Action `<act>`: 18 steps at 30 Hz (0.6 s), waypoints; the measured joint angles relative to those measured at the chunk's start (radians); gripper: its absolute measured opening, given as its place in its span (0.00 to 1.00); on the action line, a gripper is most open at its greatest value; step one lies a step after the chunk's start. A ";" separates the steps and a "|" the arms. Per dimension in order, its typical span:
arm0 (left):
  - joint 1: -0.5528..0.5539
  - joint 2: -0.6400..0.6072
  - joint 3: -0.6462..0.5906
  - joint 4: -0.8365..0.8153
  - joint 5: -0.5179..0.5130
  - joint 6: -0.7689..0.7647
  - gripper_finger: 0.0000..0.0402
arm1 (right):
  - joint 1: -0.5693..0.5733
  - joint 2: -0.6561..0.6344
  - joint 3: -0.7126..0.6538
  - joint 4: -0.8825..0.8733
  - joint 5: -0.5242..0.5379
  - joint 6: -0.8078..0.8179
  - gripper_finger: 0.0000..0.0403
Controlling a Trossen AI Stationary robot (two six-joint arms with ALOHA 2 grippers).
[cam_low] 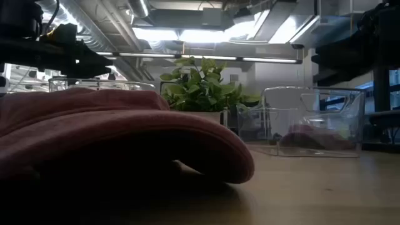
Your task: Pick & Place hat
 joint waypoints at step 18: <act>0.000 0.000 0.000 0.000 0.006 0.000 0.35 | 0.000 0.003 0.021 0.093 0.029 0.074 0.46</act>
